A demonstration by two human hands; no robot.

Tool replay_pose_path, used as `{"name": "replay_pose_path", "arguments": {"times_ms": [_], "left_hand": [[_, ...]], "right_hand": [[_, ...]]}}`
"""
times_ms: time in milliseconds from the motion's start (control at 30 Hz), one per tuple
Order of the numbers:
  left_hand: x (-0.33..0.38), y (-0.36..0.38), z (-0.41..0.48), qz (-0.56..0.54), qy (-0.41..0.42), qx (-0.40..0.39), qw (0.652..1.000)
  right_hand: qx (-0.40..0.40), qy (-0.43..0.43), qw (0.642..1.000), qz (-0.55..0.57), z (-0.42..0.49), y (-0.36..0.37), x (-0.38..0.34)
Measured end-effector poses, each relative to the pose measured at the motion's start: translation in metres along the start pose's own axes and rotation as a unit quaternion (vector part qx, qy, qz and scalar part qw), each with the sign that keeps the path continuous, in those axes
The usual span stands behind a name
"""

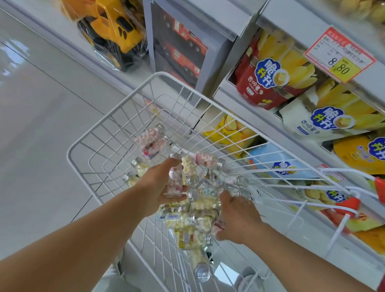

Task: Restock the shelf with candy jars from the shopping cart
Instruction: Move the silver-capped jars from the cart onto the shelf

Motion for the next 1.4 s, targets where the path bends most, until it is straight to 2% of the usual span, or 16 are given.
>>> {"name": "replay_pose_path", "arguments": {"times_ms": [100,267,400,600,800,867,967,1133,1233,1400], "left_hand": [[-0.001,-0.001,0.001,0.025,0.003,0.005,1.000],[-0.002,-0.006,0.001,0.034,0.003,0.039,0.999],[-0.003,-0.004,0.001,0.027,0.007,0.041,0.999],[-0.007,0.002,-0.002,0.034,0.012,0.039,0.999],[-0.010,0.002,-0.004,0.033,0.011,0.036,0.999],[-0.011,0.000,-0.004,0.038,0.015,0.037,0.998],[-0.012,0.001,-0.008,0.039,0.019,0.029,0.999],[-0.006,0.012,-0.031,0.067,0.046,0.008,0.997],[0.005,0.031,-0.057,0.092,0.091,-0.039,0.991],[0.034,0.065,-0.119,0.120,0.202,-0.125,0.964]], "right_hand": [[0.001,0.000,1.000,0.011,0.001,0.000,-0.001],[-0.011,-0.010,0.994,0.108,-0.002,-0.007,0.001],[-0.015,0.001,0.989,0.146,-0.002,0.001,0.001],[0.017,0.040,0.992,0.121,0.002,0.012,-0.005],[-0.031,0.052,0.986,0.158,0.000,0.012,-0.004],[-0.001,0.046,0.980,0.195,-0.003,0.003,-0.002],[0.091,0.011,0.962,0.258,-0.011,-0.022,-0.001],[0.263,-0.109,0.891,0.354,-0.044,-0.082,-0.010],[0.310,-0.156,0.852,0.392,-0.073,-0.116,-0.019],[0.382,-0.188,0.825,0.373,-0.124,-0.164,-0.022]]}}
Point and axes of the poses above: each hand's wrist, its own z-axis towards the middle knuckle, its own y-axis out of the palm, x = y × z, the point moved 7 cm from there along z, towards the middle knuckle, and after that the axes turned 14 degrees about -y, right-handed, at the moved point
